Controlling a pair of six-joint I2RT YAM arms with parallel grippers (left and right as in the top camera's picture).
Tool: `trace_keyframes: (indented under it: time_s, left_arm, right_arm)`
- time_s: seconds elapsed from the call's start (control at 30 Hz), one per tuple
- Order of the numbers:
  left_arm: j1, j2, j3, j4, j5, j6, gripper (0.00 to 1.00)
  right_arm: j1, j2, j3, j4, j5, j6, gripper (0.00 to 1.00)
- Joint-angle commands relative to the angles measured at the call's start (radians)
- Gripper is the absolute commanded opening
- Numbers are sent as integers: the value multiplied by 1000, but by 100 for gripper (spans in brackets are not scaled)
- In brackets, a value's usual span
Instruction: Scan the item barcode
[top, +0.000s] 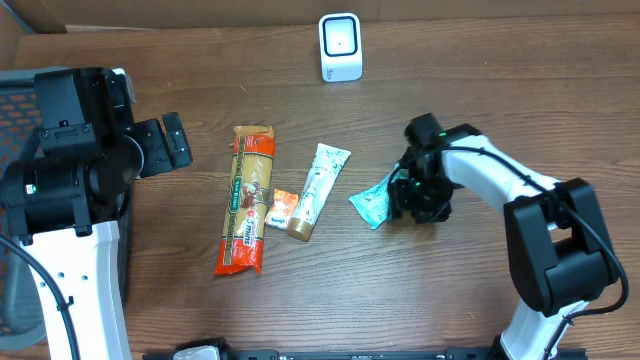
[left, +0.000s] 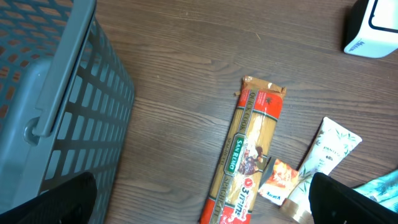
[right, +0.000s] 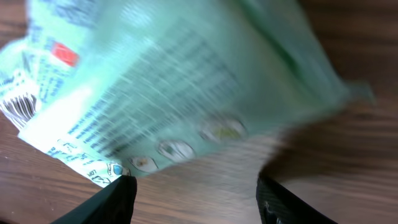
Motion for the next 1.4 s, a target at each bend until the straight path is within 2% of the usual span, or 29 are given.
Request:
trace_keyframes:
  time_s: [0.0, 0.2, 0.4, 0.53, 0.7, 0.97, 1.1, 1.3, 1.37]
  left_arm:
    - [-2, 5, 6, 1, 12, 16, 100]
    - [-2, 5, 6, 1, 12, 15, 100]
    - [-2, 5, 6, 2, 12, 16, 100]
    - [-2, 5, 6, 1, 12, 16, 100]
    - [-2, 5, 6, 1, 12, 16, 100]
    - [-2, 5, 6, 1, 12, 16, 100]
    - [-2, 5, 6, 1, 12, 16, 100]
    - [-2, 5, 6, 1, 12, 16, 100]
    - [-2, 5, 6, 1, 12, 16, 100]
  right_arm:
    - [-35, 1, 0, -2, -29, -121, 64]
    - [-94, 1, 126, -80, -118, -285, 66]
    - [-127, 1, 203, -36, -117, -545, 91]
    - [-128, 17, 197, 46, -117, -660, 92]
    - [-128, 74, 197, 77, -122, -679, 91]
    - [-128, 165, 197, 75, -193, -684, 78]
    - [-128, 166, 194, 62, -249, -683, 66]
    - [-128, 166, 97, 98, -248, -646, 59]
    - [-128, 166, 50, 139, -245, -604, 50]
